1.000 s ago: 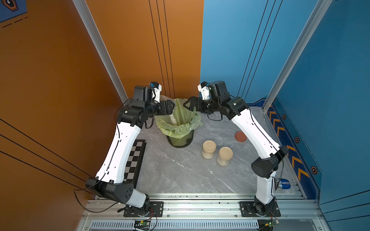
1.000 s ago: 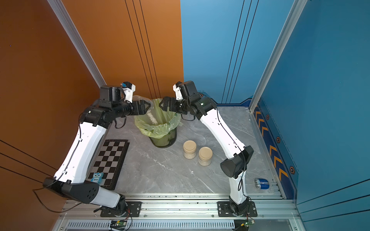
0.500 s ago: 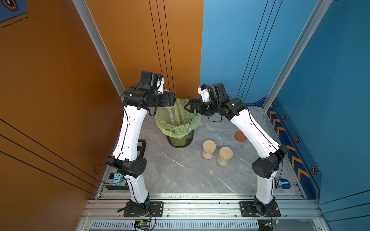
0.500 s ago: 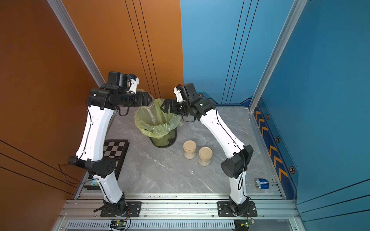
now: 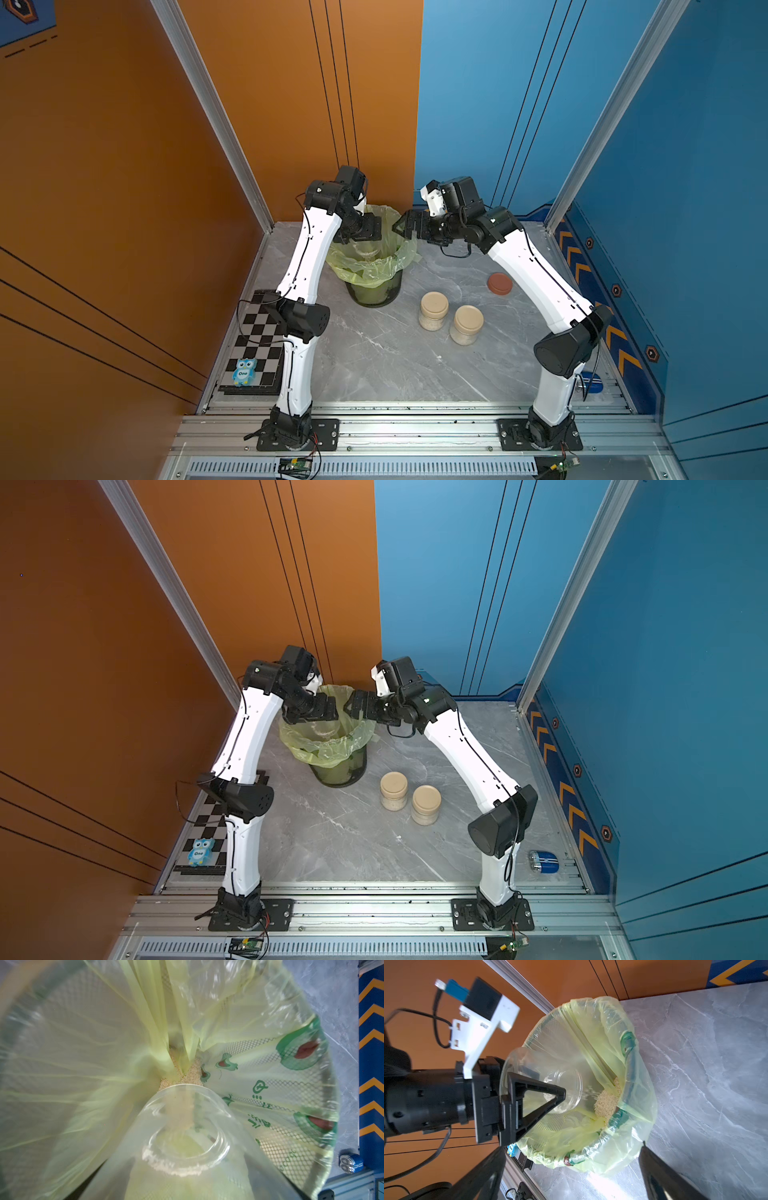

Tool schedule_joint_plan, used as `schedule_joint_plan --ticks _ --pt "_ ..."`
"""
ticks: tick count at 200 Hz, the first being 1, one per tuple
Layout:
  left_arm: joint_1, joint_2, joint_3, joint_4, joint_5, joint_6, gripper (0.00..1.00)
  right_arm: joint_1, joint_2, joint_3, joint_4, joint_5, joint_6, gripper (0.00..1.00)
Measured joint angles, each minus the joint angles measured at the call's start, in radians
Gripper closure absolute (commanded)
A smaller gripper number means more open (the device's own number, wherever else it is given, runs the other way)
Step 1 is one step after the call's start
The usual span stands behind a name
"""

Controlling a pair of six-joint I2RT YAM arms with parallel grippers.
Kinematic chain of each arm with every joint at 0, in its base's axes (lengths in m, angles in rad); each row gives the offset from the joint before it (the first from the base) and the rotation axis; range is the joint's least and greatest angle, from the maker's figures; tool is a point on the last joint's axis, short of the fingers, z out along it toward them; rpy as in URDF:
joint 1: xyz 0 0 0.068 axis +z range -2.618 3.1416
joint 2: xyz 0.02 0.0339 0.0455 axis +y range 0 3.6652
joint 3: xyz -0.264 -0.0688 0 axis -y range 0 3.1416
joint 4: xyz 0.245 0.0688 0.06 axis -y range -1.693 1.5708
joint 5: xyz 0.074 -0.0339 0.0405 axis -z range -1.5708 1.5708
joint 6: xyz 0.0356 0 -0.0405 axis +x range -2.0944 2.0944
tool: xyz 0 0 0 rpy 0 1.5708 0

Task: Empty moldy rice from jars
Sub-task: Pour the moldy rice from the jar into the trash bin.

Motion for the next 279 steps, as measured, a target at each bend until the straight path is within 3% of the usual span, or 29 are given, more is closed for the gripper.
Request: schedule_joint_plan --ticks 48,102,133,162,181,205,227,247,262,279 --pt "0.092 -0.004 0.087 -0.004 0.216 -0.114 1.0 -0.012 -0.003 0.0 0.006 -0.019 0.01 0.0" --pt "0.213 -0.01 0.056 0.104 0.52 -0.294 1.0 -0.024 -0.003 0.004 0.006 -0.039 0.034 0.0" --pt "0.231 -0.01 0.048 0.13 0.601 -0.333 1.0 -0.024 -0.003 0.016 0.007 -0.043 0.046 0.0" --pt "0.231 -0.016 0.035 0.14 0.602 -0.329 1.0 -0.024 -0.003 0.016 0.006 -0.043 0.048 0.0" --pt "0.221 -0.042 0.0 0.144 0.548 -0.302 1.0 -0.024 -0.003 0.016 0.006 -0.043 0.048 0.0" --pt "0.186 -0.083 -0.027 0.145 0.396 -0.233 1.0 -0.025 -0.003 0.016 0.006 -0.043 0.048 0.0" --pt "0.082 -0.127 -0.029 0.147 0.111 -0.121 1.0 -0.034 -0.003 0.016 0.005 -0.043 0.048 0.0" --pt "-0.079 -0.155 -0.032 0.157 -0.189 0.004 1.0 -0.056 -0.011 -0.002 0.005 -0.045 0.049 0.0" --pt "-0.172 -0.155 -0.026 0.172 -0.314 0.058 1.0 -0.077 -0.02 -0.019 0.005 -0.047 0.052 0.0" --pt "-0.216 -0.146 -0.02 0.188 -0.42 0.103 1.0 -0.099 -0.028 -0.033 0.004 -0.05 0.053 0.0"
